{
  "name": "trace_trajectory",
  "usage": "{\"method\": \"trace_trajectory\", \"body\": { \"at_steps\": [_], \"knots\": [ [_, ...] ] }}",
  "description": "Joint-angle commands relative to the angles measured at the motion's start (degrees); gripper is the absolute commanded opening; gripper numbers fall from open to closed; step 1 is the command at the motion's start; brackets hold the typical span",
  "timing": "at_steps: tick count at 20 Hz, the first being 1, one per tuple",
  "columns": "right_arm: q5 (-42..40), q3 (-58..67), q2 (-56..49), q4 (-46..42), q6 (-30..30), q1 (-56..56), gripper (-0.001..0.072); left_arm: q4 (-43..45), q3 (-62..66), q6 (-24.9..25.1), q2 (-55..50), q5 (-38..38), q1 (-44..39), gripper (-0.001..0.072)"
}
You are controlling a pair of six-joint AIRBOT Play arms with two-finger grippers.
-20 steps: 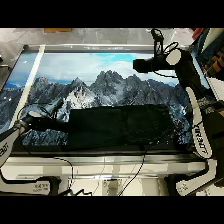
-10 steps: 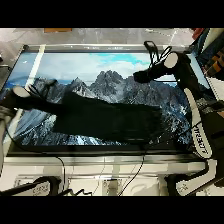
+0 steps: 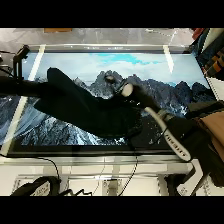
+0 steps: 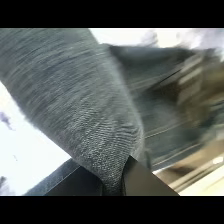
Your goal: Fold the clothes and pants, and hang the long-sleeved shirts on hangers.
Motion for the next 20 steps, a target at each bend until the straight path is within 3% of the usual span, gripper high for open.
{"method": "trace_trajectory", "body": {
  "at_steps": [1, 7, 11, 17, 18, 19, 20],
  "knots": [
    [-14.14, -0.59, -2.82, -2.16, 2.62, 9.4, 0.0023, -7.5, 0.44, -1.81, 0.48, 0.07, 0.0, 0.003],
    [-11.58, -0.59, -2.29, -8.57, 4.61, 6.73, 0.0025, -7.85, 0.42, 0.17, -2.01, 0.02, -2.95, 0.0031],
    [-2.89, -0.59, 1.27, -12.35, 4.61, -4.15, 0.0025, -7.89, 0.42, 1.22, -8.74, 0.35, -13.92, 0.0031],
    [5.68, -0.59, 10.03, -12.59, 4.61, -23.04, 0.0026, -14.23, 0.42, 1.22, -22.23, 18.64, -36.11, 0.0034],
    [6.62, -0.59, 11.52, -12.59, 4.61, -25.81, 0.0026, -14.23, 0.42, 1.25, -23.98, 20.57, -38.47, 0.0147],
    [7.41, -0.59, 12.85, -12.57, 4.61, -28.09, 0.0025, -14.23, 0.44, 1.27, -25.46, 20.9, -40.15, 0.0477],
    [8.33, -0.59, 13.94, -12.57, 4.59, -30.1, 0.0026, -14.27, 0.44, 1.68, -26.43, 20.94, -41.03, 0.072]
  ]
}}
